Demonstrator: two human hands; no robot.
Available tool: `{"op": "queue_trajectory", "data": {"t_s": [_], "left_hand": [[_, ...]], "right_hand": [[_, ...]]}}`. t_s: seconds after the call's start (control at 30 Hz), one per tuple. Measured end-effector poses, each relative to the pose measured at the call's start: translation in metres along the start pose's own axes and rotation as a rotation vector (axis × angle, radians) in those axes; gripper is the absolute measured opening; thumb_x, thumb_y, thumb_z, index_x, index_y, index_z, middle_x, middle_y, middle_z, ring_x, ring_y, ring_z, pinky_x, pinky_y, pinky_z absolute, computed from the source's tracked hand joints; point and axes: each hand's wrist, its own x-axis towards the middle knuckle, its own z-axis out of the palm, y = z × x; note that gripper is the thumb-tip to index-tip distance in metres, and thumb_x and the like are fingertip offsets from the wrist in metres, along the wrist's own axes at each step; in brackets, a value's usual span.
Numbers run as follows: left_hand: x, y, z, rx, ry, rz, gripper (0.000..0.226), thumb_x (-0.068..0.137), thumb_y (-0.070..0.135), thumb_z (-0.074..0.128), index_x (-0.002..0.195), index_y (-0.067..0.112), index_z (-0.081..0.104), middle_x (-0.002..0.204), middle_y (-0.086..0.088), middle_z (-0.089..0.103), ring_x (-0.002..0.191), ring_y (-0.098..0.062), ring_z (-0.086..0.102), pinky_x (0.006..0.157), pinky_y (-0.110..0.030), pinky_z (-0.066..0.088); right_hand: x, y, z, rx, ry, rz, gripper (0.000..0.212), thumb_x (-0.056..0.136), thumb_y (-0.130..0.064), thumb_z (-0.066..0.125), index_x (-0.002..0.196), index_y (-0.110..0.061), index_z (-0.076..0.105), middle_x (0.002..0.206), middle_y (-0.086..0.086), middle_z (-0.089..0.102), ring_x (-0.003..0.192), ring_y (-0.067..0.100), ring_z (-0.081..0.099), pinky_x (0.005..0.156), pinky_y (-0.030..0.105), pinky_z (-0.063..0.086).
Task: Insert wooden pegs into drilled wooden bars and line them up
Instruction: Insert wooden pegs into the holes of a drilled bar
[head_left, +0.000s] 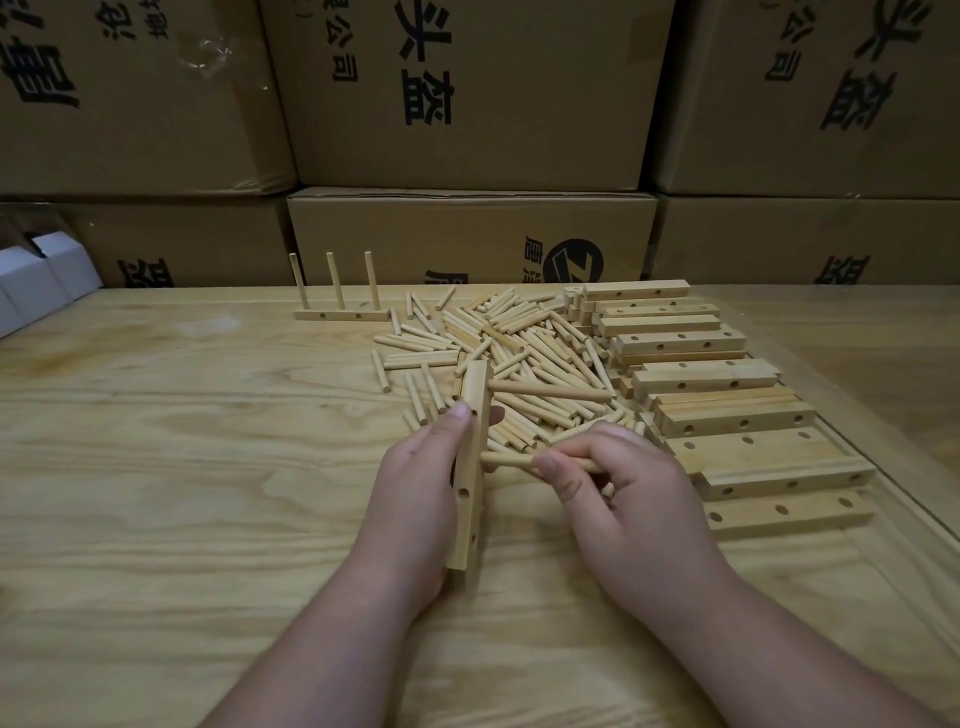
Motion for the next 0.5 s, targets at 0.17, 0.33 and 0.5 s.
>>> {"op": "queue_trajectory", "data": {"t_s": [0.17,0.33,0.5], "left_hand": [[0.006,-0.001,-0.001,-0.13,0.089,-0.054,0.036,0.103,0.041,0.051,0.098,0.024,0.083,0.063,0.005,0.061,0.054,-0.012,0.052,0.055,-0.029,0.045],[0.014,-0.001,-0.007,-0.414,0.076,-0.122,0.042,0.103,0.038,0.049,0.097,0.013,0.082,0.066,-0.002,0.055,0.046,-0.011,0.047,0.039,-0.023,0.041],[0.015,-0.003,-0.007,-0.417,0.065,-0.119,0.042,0.103,0.038,0.049,0.098,0.013,0.082,0.066,-0.002,0.056,0.044,-0.011,0.047,0.04,-0.023,0.041]], "right_hand": [[0.001,0.001,-0.006,0.159,0.086,0.135,0.033,0.091,-0.061,0.049,0.106,-0.038,0.066,0.089,-0.019,0.065,0.089,0.008,0.063,0.074,0.025,0.05],[0.005,0.011,-0.004,-0.355,-0.041,0.144,0.017,0.091,-0.037,0.064,0.106,-0.038,0.072,0.101,-0.019,0.052,0.104,0.007,0.041,0.1,0.042,0.032],[0.0,0.013,0.004,-0.576,-0.293,0.179,0.036,0.085,-0.06,0.05,0.118,-0.051,0.061,0.128,-0.019,0.036,0.125,0.01,0.02,0.102,0.039,0.008]]}}
